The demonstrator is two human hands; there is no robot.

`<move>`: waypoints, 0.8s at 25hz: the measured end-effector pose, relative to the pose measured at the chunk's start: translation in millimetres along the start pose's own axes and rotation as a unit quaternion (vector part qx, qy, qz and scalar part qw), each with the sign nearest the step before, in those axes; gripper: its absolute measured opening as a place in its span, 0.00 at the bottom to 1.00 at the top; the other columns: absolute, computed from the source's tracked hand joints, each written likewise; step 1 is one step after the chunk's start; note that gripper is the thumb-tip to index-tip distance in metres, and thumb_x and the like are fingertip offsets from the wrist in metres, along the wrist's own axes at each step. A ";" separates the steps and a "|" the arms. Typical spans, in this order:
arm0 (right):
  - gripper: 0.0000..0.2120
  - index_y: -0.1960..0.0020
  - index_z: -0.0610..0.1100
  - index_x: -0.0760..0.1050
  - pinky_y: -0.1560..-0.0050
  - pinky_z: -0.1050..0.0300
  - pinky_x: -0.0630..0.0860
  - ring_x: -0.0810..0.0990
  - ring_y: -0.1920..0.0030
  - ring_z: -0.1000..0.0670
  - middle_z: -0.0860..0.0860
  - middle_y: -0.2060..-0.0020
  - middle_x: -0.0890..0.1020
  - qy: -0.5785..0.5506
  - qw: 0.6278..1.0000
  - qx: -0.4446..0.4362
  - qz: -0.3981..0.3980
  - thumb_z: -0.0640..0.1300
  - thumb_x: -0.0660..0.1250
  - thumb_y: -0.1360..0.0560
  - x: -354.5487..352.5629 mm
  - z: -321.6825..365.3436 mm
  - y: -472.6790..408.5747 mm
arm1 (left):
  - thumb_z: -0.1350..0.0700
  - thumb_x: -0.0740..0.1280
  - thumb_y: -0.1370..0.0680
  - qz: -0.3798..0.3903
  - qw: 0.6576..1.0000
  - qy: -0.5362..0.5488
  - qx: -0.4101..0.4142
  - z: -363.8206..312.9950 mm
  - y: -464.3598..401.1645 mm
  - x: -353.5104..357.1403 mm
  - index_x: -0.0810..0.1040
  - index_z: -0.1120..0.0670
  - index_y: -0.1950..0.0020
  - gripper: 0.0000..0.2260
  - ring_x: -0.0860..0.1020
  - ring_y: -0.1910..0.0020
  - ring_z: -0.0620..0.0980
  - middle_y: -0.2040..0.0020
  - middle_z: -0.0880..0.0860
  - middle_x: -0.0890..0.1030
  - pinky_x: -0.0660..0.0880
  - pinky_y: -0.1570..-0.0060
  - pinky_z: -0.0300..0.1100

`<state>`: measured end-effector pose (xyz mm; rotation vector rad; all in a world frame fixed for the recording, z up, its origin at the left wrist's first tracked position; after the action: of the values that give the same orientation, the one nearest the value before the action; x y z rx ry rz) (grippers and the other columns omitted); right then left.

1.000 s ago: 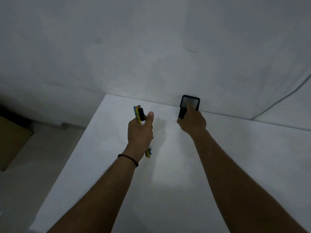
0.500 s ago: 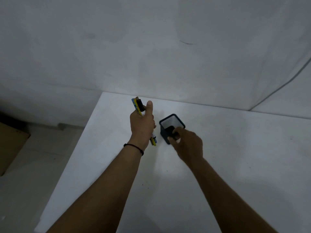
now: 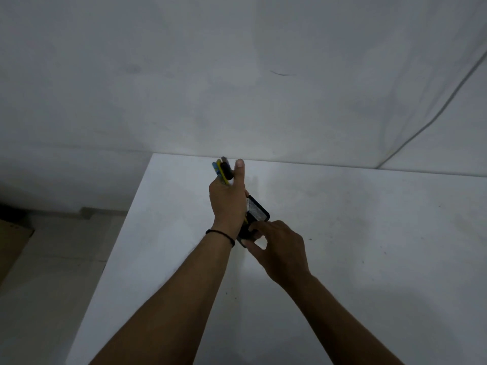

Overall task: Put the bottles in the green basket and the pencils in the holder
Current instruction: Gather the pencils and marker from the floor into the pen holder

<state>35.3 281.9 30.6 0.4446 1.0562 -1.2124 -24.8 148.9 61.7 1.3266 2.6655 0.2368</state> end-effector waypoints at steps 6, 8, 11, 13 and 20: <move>0.10 0.54 0.50 0.80 0.66 0.68 0.68 0.80 0.63 0.55 0.56 0.62 0.84 -0.006 0.999 0.005 -0.041 0.55 0.75 0.29 -5.9 -6.4 -15.9 | 0.38 0.72 0.29 0.065 0.984 -0.149 0.072 19.3 0.3 0.2 0.77 0.54 0.61 0.19 0.77 0.64 0.46 0.65 0.48 0.79 0.71 0.64 0.30; 0.09 0.55 0.51 0.79 0.67 0.69 0.64 0.79 0.63 0.55 0.57 0.63 0.84 0.000 0.999 0.023 -0.037 0.54 0.75 0.29 -6.7 -12.1 -24.0 | 0.39 0.74 0.31 0.085 0.984 -0.143 0.060 24.5 0.2 3.2 0.77 0.47 0.57 0.14 0.79 0.55 0.48 0.55 0.49 0.80 0.76 0.55 0.38; 0.07 0.55 0.52 0.78 0.67 0.65 0.69 0.80 0.62 0.54 0.57 0.62 0.84 -0.009 0.999 0.033 -0.035 0.52 0.73 0.29 -4.2 -20.2 -32.6 | 0.40 0.75 0.31 0.119 0.979 -0.156 0.062 27.9 -2.7 10.4 0.78 0.42 0.54 0.12 0.80 0.48 0.50 0.47 0.52 0.79 0.78 0.46 0.48; 0.07 0.54 0.52 0.78 0.66 0.66 0.67 0.80 0.61 0.55 0.57 0.61 0.84 -0.007 0.999 0.042 -0.034 0.54 0.72 0.28 -2.0 -26.1 -38.7 | 0.40 0.75 0.31 0.144 0.973 -0.172 0.061 27.1 -9.4 16.3 0.78 0.46 0.48 0.18 0.79 0.47 0.50 0.45 0.52 0.79 0.78 0.45 0.49; 0.07 0.47 0.46 0.81 0.64 0.57 0.73 0.82 0.62 0.47 0.48 0.60 0.86 0.054 0.991 0.118 -0.036 0.46 0.71 0.24 1.6 -76.1 -73.4 | 0.43 0.78 0.33 0.188 0.967 -0.170 0.017 19.9 -41.4 49.3 0.73 0.45 0.36 0.29 0.77 0.43 0.52 0.39 0.51 0.76 0.77 0.44 0.45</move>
<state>-63.2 314.4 10.1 0.6647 1.0314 -1.3978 -82.1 165.1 30.3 1.7028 2.1343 0.0021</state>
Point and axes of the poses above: each hand's wrist, its own y-axis away from the middle knuckle, its own x-axis out of the palm, z = x × y, the point moved 3 cm from there along -y, towards the middle knuckle
